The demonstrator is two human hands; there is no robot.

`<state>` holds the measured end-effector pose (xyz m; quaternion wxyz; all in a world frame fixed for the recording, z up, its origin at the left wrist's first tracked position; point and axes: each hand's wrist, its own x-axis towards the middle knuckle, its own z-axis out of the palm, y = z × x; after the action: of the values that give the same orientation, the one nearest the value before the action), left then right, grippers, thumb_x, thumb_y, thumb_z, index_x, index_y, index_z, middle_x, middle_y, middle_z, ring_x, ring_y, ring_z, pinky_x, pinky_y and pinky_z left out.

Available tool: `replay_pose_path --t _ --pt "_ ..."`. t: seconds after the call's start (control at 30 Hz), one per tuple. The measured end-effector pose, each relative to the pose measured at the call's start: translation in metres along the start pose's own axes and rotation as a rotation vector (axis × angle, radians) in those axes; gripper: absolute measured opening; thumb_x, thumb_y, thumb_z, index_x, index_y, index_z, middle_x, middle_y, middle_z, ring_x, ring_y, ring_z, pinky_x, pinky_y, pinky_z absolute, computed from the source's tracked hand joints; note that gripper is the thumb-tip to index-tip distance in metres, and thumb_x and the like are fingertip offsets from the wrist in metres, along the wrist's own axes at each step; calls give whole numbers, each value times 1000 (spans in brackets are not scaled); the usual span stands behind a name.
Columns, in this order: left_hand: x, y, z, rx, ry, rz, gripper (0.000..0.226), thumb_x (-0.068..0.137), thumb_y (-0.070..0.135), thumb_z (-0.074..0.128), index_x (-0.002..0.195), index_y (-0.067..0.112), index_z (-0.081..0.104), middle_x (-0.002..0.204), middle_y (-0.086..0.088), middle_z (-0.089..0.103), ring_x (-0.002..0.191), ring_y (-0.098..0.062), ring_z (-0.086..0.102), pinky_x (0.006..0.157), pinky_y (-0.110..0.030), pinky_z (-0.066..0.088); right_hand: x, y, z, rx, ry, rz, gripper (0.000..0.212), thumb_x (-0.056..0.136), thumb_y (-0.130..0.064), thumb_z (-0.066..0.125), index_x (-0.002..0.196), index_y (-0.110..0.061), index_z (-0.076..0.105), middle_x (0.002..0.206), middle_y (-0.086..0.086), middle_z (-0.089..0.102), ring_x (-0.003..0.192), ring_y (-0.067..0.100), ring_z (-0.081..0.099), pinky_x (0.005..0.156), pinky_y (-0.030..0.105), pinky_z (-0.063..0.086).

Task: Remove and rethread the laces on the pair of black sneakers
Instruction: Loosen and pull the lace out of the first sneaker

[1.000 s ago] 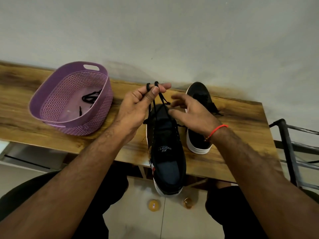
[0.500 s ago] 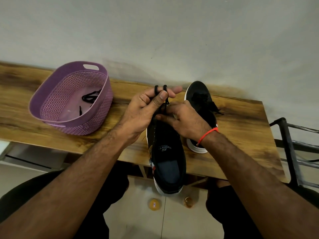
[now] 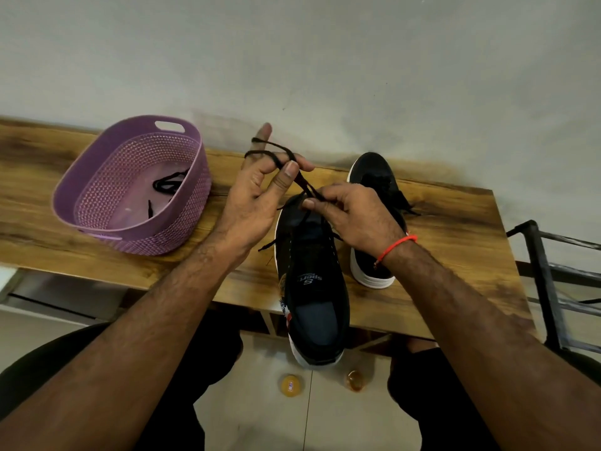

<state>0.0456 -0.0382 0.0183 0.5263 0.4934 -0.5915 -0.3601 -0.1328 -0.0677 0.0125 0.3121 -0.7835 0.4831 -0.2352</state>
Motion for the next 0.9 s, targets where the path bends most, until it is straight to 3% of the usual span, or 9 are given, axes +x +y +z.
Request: replay_pose_path --t 0.07,0.13,0.2,0.27,0.37,0.5,0.67,0.77,0.9 --pt "1 -13 -2 109 -70 -90 18 100 44 58 110 38 72 156 10 39 152 -2 18 119 -31 31 -1 0 0 -9 11 2 19 93 -46 62 86 -31 72 77 -15 62 83 11 58 86 55 48" --pt "-1 -27 -4 216 -188 -285 42 90 71 53 121 46 67 145 15 54 148 -14 33 118 -46 32 -1 -1 -2 17 21 13 21 94 -42 62 79 -30 71 76 -10 67 78 7 61 81 37 50" --pt "-6 -37 -4 182 -279 -458 45 93 67 52 131 44 62 133 15 64 135 -11 51 113 -41 41 -1 -3 -5 96 49 33 19 96 -34 63 84 -24 74 78 -7 70 77 5 63 71 20 47" --pt "-11 -35 -2 128 -358 -476 36 101 50 51 135 42 60 134 17 62 125 1 55 108 -28 44 0 -7 -8 212 94 51 16 96 -27 63 91 -20 77 79 -5 73 79 3 66 71 13 48" --pt "-14 -22 7 105 -432 -401 33 105 31 51 137 36 59 129 22 61 109 17 56 91 -7 45 1 -11 -12 465 131 27 15 97 -20 62 95 -14 77 76 -4 71 74 3 65 74 18 50" --pt "-16 -25 14 150 -357 -365 25 103 29 55 123 30 71 123 14 69 116 -2 62 104 -32 50 0 -17 -19 773 196 -53 16 99 -20 60 95 -17 75 80 -1 69 83 14 62 76 31 48" --pt "-14 -22 17 198 -324 -203 32 102 25 56 133 27 64 140 18 55 129 4 48 110 -22 39 -3 -27 -32 1099 225 -115 19 102 -18 51 100 -12 69 90 4 71 90 19 63 77 36 44" --pt "-17 -20 25 163 -405 -93 31 102 17 55 131 17 66 137 16 57 129 7 48 109 -16 39 -3 -29 -37 1127 205 -123 21 103 -18 49 100 -12 68 90 4 71 89 21 62 78 38 44" --pt "-22 -11 30 7 -337 -155 20 101 16 57 110 22 74 119 23 66 117 9 57 96 -10 44 -5 -27 -36 1087 192 -70 20 103 -19 50 101 -11 68 91 5 71 90 24 61 77 36 45"
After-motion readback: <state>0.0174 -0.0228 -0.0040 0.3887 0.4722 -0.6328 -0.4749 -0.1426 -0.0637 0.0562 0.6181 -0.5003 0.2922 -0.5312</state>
